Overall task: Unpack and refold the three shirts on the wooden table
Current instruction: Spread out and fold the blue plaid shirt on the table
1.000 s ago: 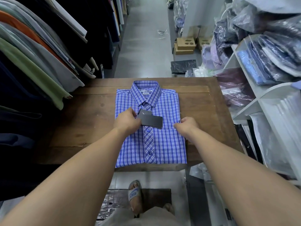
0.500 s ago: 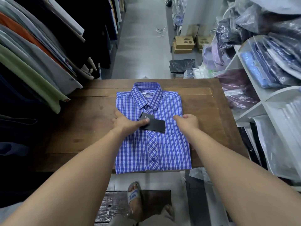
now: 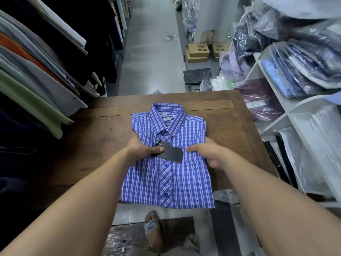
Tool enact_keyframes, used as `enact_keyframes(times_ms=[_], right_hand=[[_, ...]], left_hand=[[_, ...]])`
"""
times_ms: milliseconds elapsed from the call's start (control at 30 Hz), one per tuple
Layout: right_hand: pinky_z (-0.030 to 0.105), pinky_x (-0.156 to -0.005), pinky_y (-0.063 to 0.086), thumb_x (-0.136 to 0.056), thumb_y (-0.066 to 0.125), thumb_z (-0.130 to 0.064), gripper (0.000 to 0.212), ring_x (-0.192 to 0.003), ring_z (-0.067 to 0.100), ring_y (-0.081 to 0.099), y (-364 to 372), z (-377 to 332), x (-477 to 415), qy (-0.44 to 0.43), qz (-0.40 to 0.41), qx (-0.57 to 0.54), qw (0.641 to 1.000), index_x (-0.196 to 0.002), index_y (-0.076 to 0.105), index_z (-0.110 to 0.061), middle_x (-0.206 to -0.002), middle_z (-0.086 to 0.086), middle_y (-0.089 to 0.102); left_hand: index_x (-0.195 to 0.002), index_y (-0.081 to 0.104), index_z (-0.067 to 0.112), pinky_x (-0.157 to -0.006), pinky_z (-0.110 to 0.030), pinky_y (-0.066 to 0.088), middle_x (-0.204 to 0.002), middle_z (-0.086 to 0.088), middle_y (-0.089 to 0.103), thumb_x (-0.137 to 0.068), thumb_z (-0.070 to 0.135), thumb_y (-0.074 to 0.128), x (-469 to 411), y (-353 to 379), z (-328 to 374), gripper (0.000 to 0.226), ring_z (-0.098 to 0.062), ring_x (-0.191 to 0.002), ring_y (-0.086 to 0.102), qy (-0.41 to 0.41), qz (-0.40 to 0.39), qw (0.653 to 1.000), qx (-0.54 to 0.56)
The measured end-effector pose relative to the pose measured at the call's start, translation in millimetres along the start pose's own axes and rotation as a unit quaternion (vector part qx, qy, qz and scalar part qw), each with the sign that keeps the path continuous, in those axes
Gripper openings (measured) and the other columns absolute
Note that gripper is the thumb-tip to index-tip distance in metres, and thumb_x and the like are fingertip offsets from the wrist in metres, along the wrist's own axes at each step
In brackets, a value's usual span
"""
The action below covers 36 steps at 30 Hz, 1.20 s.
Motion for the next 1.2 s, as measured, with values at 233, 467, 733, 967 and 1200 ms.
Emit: enact_keyframes(times_ms=[233,467,733,967,1200], right_hand=[[0.053,-0.09,0.057,-0.084,0.072,0.005,0.048,-0.099,0.027,0.071,-16,4,17,-0.075,-0.006,-0.003,0.997,-0.11,0.051,-0.03,-0.114,0.004,0.07],[0.041,-0.073,0.057,-0.084,0.07,0.007,0.057,-0.097,0.022,0.069,-49,1,59,-0.15,0.074,-0.042,0.985,-0.122,0.046,-0.028,-0.113,0.003,0.067],[0.035,-0.067,0.056,-0.083,0.069,0.01,0.061,-0.092,0.018,0.068,-102,3,140,-0.204,0.236,-0.11,0.944,-0.124,0.043,-0.027,-0.113,0.002,0.066],[0.029,-0.066,0.051,-0.083,0.066,0.01,0.067,-0.092,0.014,0.063,-149,45,252,-0.231,0.399,-0.158,0.873,-0.133,0.042,-0.028,-0.103,-0.008,0.061],[0.035,-0.067,0.056,-0.084,0.062,0.013,0.065,-0.097,0.022,0.067,-182,126,350,-0.21,0.493,-0.25,0.806,-0.128,0.042,-0.03,-0.112,0.002,0.065]], left_hand=[[-0.129,0.028,0.034,-0.094,-0.052,0.055,-0.126,0.0,0.058,-0.041,0.037,0.103,20,10,17,0.115,-0.024,-0.106,0.066,0.089,0.012,0.996,-0.019],[-0.136,0.022,0.026,-0.107,-0.05,0.046,-0.128,0.003,0.051,-0.06,0.027,0.099,41,39,57,0.108,-0.023,-0.117,0.058,0.202,-0.012,0.978,-0.044],[-0.132,0.023,0.035,-0.099,-0.053,0.053,-0.129,0.001,0.055,-0.051,0.035,0.1,69,88,144,0.113,-0.023,-0.111,0.064,0.31,-0.151,0.934,-0.093],[-0.131,0.026,0.027,-0.09,-0.046,0.057,-0.124,0.003,0.054,-0.064,0.021,0.096,141,177,187,0.097,-0.019,-0.107,0.064,0.384,-0.299,0.867,-0.108],[-0.141,0.021,0.02,-0.098,-0.036,0.047,-0.123,0.009,0.051,-0.067,0.021,0.095,239,271,184,0.105,-0.013,-0.107,0.059,0.462,-0.398,0.777,-0.153]])
Point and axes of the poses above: each hand's wrist, its own x-axis away from the middle knuckle, its own y-axis out of the palm, z = x × y, the point moved 3 cm from there along -x, towards the middle knuckle
